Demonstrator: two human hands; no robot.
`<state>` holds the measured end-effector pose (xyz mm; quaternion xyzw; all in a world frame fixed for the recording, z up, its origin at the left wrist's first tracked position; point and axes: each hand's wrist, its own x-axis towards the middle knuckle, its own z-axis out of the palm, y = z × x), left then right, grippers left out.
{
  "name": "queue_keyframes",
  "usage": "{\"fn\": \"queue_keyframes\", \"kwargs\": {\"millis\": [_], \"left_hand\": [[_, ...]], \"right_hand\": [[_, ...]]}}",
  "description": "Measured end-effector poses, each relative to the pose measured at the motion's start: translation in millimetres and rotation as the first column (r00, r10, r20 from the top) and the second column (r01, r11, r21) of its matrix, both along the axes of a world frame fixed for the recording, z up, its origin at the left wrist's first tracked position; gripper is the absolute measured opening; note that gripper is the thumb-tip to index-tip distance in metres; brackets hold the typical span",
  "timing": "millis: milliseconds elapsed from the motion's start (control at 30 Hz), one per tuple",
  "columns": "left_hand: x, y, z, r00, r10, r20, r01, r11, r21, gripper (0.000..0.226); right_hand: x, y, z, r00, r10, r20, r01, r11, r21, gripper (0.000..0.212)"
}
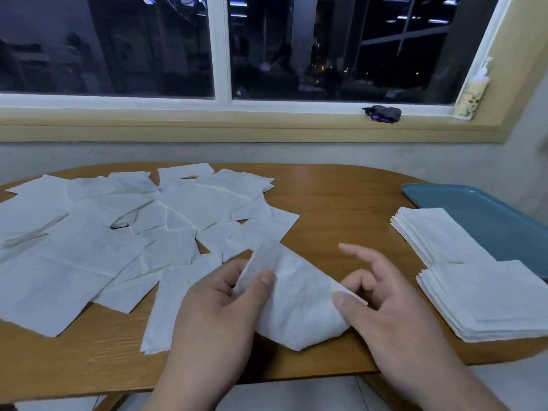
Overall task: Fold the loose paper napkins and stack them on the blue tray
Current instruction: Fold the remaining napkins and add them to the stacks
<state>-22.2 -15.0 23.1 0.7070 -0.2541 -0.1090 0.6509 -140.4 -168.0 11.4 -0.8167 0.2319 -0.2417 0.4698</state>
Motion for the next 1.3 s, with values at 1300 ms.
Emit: {"fn": "queue_keyframes", "kwargs": {"millis": [1300], "left_hand": [[29, 22, -23, 0.786, -0.134, 0.604, -0.267, 0.807, 0.526, 0.024]], "right_hand": [[41, -17, 4, 0.958, -0.093, -0.272, -0.051, 0.877, -0.479, 0.020]]}}
